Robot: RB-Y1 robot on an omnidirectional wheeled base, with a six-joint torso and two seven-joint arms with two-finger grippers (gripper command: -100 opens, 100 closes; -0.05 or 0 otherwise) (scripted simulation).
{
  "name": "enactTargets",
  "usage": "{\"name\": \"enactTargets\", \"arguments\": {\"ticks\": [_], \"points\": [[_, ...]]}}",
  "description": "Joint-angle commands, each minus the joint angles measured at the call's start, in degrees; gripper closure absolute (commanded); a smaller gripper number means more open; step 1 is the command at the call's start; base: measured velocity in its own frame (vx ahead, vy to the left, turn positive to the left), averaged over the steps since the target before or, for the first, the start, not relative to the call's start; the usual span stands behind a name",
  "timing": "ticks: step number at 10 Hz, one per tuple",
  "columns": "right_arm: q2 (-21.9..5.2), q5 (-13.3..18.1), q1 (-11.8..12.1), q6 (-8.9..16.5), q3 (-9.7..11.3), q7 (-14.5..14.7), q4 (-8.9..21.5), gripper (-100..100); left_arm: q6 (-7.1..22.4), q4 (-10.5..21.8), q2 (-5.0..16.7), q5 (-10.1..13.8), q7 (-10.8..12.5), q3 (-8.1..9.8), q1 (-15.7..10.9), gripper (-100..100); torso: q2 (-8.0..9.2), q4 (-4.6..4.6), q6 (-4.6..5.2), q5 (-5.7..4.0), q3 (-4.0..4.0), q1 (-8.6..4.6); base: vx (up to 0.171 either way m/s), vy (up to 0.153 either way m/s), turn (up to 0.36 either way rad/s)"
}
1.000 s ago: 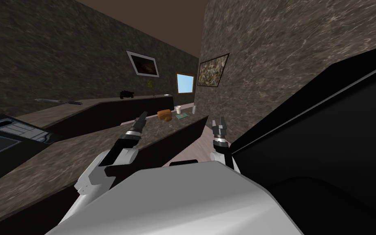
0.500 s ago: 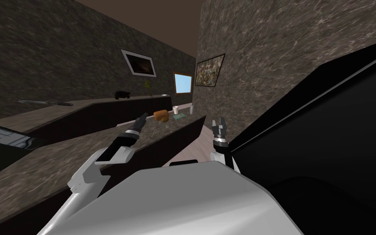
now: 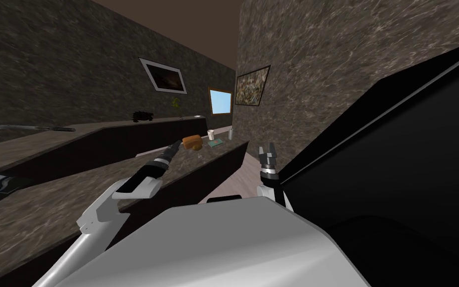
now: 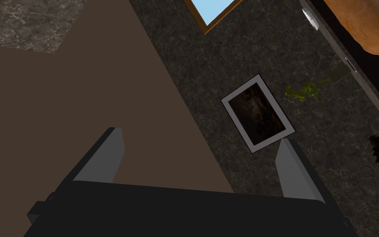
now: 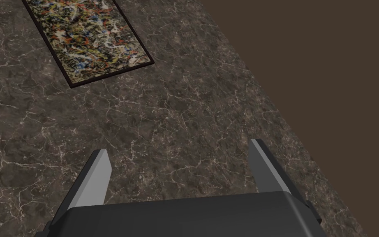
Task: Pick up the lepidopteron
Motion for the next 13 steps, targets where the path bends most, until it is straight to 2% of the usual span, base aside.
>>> {"name": "enactTargets", "arguments": {"ticks": [1,2,3,4,5,6,7,8,9,10,11,12,13], "points": [[0.0,0.0,0.0,0.0,0.0,0.0,0.0,0,2.86,1.39,2.51,1.73,-0.71,0.31,-0.5,-100,0.0,0.0,0.0,0.0,0.0,0.0,0.038,-0.074,-0.075],[0.0,0.0,0.0,0.0,0.0,0.0,0.0,0,3.79,1.39,2.51,1.73,-0.71,0.31,-0.5,-100,-0.03,0.0,0.02,-0.01,-0.01,-0.07,0.043,-0.065,-0.045],[0.0,0.0,0.0,0.0,0.0,0.0,0.0,0,5.88,2.35,4.36,3.06,-1.45,0.41,-0.55,-100,-0.03,-0.01,0.0,-0.01,-0.02,-0.05,0.047,-0.07,-0.111],[0.0,0.0,0.0,0.0,0.0,0.0,0.0,0,6.87,2.35,4.36,3.06,-1.45,0.41,-0.55,-100,-0.06,-0.01,0.03,-0.01,-0.03,-0.07,0.033,-0.056,-0.044],[0.0,0.0,0.0,0.0,0.0,0.0,0.0,0,9.02,3.37,6.17,4.41,-2.18,0.45,-0.52,-100,-0.01,-0.01,0.0,-0.01,-0.01,-0.03,0.045,-0.07,-0.084],[0.0,0.0,0.0,0.0,0.0,0.0,0.0,0,9.95,3.37,6.17,4.41,-2.18,0.45,-0.52,-100,-0.03,-0.01,0.01,-0.01,-0.02,-0.06,0.045,-0.054,-0.043],[0.0,0.0,0.0,0.0,0.0,0.0,0.0,0,11.62,4.44,7.95,5.75,-2.91,0.43,-0.41,-100,-0.03,-0.01,0.0,-0.01,-0.02,-0.02,0.053,-0.058,-0.094],[0.0,0.0,0.0,0.0,0.0,0.0,0.0,0,13.01,4.44,7.95,5.75,-2.91,0.43,-0.41,-100,-0.06,-0.01,0.02,-0.01,-0.03,-0.03,0.05,-0.052,-0.071],[0.0,0.0,0.0,0.0,0.0,0.0,0.0,0,14.98,5.56,9.69,7.1,-3.63,0.35,-0.23,-100,-0.06,-0.02,0.0,0.0,-0.04,-0.01,0.061,-0.06,-0.131],[0.0,0.0,0.0,0.0,0.0,0.0,0.0,0,16.04,5.56,9.69,7.1,-3.63,0.35,-0.23,-100,-0.09,-0.02,0.02,-0.01,-0.05,-0.02,0.047,-0.044,-0.035],[0.0,0.0,0.0,0.0,0.0,0.0,0.0,0,17.91,6.71,11.37,8.44,-4.34,0.22,0.02,-100,-0.04,-0.01,-0.02,0.0,-0.03,0.01,0.062,-0.073,-0.096],[0.0,0.0,0.0,0.0,0.0,0.0,0.0,0,19.01,6.71,11.37,8.44,-4.34,0.22,0.02,-100,-0.08,-0.02,0.01,-0.01,-0.04,-0.07,0.043,-0.058,-0.047],[0.0,0.0,0.0,0.0,0.0,0.0,0.0,0,21.08,7.88,13.01,9.76,-5.03,0.05,0.34,-100,-0.03,-0.01,0.0,-0.01,-0.02,-0.04,0.051,-0.058,-0.091]]}}
